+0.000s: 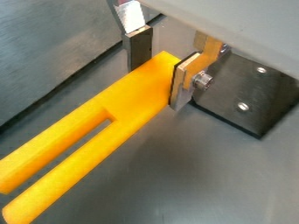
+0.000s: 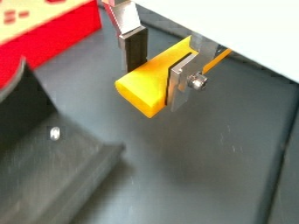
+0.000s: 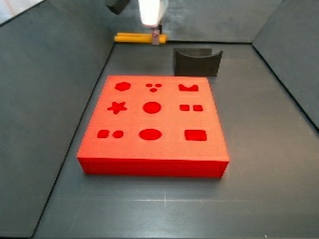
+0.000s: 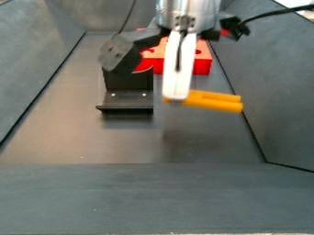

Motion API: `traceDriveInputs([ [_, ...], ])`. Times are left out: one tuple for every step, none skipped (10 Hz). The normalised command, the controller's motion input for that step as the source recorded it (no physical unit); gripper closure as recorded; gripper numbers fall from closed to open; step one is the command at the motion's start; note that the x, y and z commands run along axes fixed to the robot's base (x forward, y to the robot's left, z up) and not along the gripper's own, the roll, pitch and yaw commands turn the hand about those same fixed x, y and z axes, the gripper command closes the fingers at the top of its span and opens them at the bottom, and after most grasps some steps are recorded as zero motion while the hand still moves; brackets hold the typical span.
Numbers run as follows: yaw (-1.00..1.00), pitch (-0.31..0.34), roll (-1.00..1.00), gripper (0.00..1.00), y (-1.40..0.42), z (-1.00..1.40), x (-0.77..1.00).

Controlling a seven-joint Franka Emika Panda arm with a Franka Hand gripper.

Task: Pick up the square-circle object. Move up. Rotate the square-circle object. Place the square-circle object on the fixture. Regrasp the square-circle object. Move to above the board. Insert the square-circle object.
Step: Rotate the square-circle object.

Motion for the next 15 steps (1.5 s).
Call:
traceDriveInputs([
  [0.01, -0.029, 0.05, 1.00, -0.19, 0.69, -0.69],
  [0.01, -0.015, 0.08, 1.00, -0.09, 0.54, -0.49],
  [0.00, -0.001, 0.09, 1.00, -0.07, 0.45, -0.39],
  [0.01, 0.036, 0.11, 1.00, -0.03, 0.23, -0.11],
  [-1.00, 0.000, 0.00, 1.00, 0.00, 0.00, 0.00],
  [-1.00, 0.007, 0.00, 1.00, 0.02, -0.12, 0.06],
  [-1.00, 0.001, -0.01, 1.00, 0.02, -0.09, 0.06],
  [-1.00, -0.001, -0.01, 1.00, 0.02, -0.06, 0.04],
  [-1.00, -0.002, -0.01, 1.00, 0.02, -0.05, 0.04],
  [-1.00, -0.003, -0.01, 1.00, 0.02, -0.04, 0.03],
  [-1.00, -0.003, -0.01, 1.00, 0.02, -0.03, 0.03],
  [-1.00, -0.004, -0.02, 1.00, 0.02, -0.03, 0.03],
  [-1.00, -0.004, -0.02, 1.00, 0.02, -0.03, 0.03],
  [-1.00, -0.005, -0.02, 1.00, 0.02, -0.03, 0.03],
  [-1.00, -0.005, -0.02, 1.00, 0.02, -0.03, 0.03],
])
